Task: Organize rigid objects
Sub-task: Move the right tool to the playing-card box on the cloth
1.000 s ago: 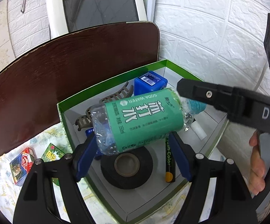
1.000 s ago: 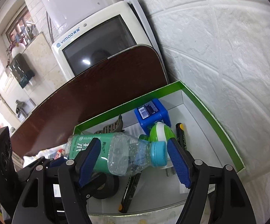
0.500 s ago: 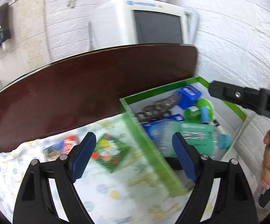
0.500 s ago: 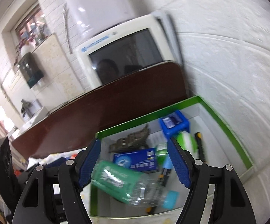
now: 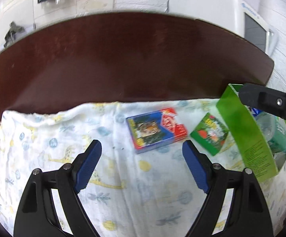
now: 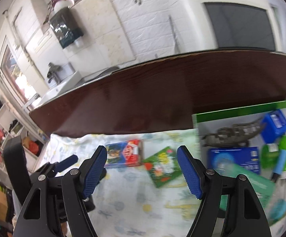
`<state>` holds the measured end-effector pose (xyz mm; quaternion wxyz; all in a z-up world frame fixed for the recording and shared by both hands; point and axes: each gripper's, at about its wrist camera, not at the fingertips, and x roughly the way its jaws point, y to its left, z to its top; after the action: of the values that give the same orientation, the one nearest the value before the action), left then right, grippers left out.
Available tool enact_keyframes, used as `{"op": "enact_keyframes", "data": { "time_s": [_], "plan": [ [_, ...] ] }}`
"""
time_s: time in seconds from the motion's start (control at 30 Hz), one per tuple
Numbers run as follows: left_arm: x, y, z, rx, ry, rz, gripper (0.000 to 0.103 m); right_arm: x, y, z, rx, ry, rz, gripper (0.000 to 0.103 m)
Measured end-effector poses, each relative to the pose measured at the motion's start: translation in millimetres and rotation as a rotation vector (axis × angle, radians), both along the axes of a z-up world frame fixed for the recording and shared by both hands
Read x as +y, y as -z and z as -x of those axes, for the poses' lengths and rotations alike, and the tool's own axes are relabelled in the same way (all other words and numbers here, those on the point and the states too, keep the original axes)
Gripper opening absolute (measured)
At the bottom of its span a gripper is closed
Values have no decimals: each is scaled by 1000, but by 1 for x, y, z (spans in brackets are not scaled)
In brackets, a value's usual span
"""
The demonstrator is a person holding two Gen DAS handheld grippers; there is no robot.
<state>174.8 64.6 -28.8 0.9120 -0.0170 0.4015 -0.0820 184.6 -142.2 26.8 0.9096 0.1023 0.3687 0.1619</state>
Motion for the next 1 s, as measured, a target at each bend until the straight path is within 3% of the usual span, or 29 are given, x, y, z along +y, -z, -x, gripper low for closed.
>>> {"op": "enact_keyframes", "data": {
  "time_s": [0.33, 0.73, 0.87, 0.9, 1.0],
  "plan": [
    [15, 28, -23, 70, 83, 54, 81, 52, 39, -46, 138, -28, 31, 75],
    [15, 39, -50, 89, 114, 119, 64, 64, 75, -88, 237, -28, 62, 75],
    [10, 38, -45, 81, 154, 89, 56, 68, 88, -94, 285, -70, 38, 56],
    [8, 38, -43, 82, 168, 89, 56, 69, 88, -93, 262, -71, 54, 52],
    [5, 38, -42, 74, 182, 70, 56, 70, 89, -93, 255, -83, 60, 52]
  ]
}}
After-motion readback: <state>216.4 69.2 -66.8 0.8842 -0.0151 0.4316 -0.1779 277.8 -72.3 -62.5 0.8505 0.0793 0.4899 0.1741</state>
